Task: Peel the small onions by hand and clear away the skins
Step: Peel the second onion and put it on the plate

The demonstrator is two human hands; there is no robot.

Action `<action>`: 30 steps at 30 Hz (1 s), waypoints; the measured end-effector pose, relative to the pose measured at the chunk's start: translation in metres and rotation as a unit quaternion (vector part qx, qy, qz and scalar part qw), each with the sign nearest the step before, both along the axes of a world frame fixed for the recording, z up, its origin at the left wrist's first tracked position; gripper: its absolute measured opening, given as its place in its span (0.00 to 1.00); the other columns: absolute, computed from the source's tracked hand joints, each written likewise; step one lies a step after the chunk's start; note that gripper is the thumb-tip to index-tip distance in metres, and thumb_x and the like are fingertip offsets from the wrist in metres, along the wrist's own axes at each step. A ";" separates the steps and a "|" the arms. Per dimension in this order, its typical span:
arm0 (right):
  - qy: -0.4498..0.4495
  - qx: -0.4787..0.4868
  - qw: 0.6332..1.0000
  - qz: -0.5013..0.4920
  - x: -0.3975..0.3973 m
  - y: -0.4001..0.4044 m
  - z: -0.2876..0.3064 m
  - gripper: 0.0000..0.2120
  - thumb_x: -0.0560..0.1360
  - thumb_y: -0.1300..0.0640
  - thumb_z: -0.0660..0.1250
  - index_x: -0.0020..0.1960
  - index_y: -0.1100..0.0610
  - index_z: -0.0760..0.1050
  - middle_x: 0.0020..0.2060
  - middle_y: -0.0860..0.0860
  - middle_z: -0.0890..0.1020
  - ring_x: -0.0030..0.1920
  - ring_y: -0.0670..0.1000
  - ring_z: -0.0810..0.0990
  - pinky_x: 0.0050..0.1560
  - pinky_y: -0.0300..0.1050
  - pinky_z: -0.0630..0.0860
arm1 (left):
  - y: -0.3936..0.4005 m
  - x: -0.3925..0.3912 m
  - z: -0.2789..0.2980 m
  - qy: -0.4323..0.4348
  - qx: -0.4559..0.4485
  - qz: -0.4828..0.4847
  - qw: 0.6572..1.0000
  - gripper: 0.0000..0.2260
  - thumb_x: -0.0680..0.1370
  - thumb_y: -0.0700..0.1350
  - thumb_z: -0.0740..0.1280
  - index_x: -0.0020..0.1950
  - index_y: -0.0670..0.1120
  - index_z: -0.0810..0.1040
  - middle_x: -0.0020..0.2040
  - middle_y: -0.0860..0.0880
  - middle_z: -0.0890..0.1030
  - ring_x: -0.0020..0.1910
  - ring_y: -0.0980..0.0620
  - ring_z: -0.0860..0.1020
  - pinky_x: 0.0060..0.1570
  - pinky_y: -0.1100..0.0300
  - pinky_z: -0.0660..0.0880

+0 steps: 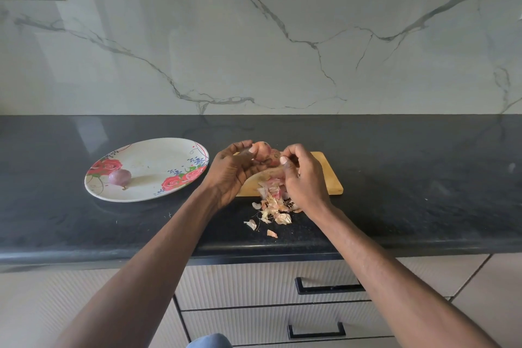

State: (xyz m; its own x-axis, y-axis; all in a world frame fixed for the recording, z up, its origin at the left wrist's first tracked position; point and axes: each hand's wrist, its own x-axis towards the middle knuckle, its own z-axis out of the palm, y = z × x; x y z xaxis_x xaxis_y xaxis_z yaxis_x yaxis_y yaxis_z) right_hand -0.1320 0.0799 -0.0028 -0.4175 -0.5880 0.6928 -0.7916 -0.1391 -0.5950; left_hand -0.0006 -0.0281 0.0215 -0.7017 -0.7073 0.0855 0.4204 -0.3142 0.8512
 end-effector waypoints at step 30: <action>-0.091 -0.009 0.996 -0.002 -0.004 0.000 0.007 0.05 0.74 0.63 0.74 0.50 0.62 0.86 0.42 0.46 0.84 0.43 0.38 0.81 0.44 0.26 0.72 | 0.008 0.003 -0.006 -0.123 -0.220 -0.014 0.968 0.16 0.73 0.30 0.72 0.61 0.38 0.81 0.55 0.40 0.85 0.52 0.44 0.85 0.49 0.54 0.83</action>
